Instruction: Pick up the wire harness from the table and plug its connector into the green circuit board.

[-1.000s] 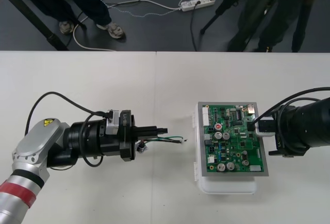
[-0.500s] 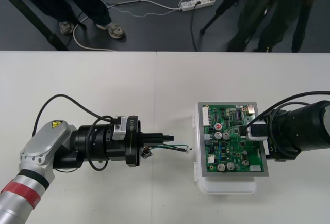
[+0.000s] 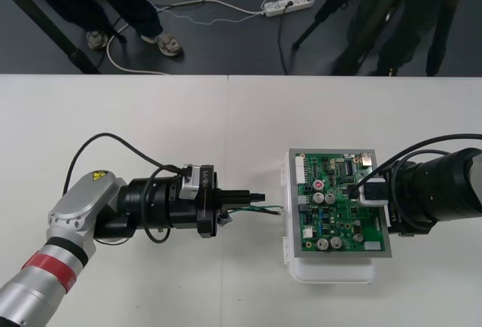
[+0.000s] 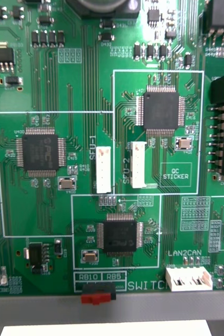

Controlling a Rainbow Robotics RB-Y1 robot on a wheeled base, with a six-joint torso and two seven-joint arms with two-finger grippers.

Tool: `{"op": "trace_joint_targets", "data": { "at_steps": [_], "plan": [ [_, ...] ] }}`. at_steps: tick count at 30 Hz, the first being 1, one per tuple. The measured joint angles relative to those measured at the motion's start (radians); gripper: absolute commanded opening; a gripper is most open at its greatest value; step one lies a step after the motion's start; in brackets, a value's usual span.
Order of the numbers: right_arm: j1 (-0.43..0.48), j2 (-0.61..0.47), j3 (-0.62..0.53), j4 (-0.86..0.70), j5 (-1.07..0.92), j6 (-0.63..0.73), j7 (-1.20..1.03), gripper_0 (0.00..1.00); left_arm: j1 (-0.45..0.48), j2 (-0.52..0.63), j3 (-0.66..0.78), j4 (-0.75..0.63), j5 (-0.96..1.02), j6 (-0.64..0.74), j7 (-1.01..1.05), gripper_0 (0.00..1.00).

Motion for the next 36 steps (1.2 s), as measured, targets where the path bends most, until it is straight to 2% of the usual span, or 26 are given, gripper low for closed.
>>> {"op": "trace_joint_targets", "data": {
  "at_steps": [16,36],
  "plan": [
    [0.0,0.0,0.0,0.001,-0.004,0.0,0.001,1.0,-0.05,0.0,-0.085,0.001,-0.002,0.009,-0.034,0.0],
    [0.0,0.0,0.0,0.004,-0.013,0.0,0.026,1.0,-0.082,0.0,-0.156,0.001,-0.003,0.125,-0.076,0.0]
  ]
}}
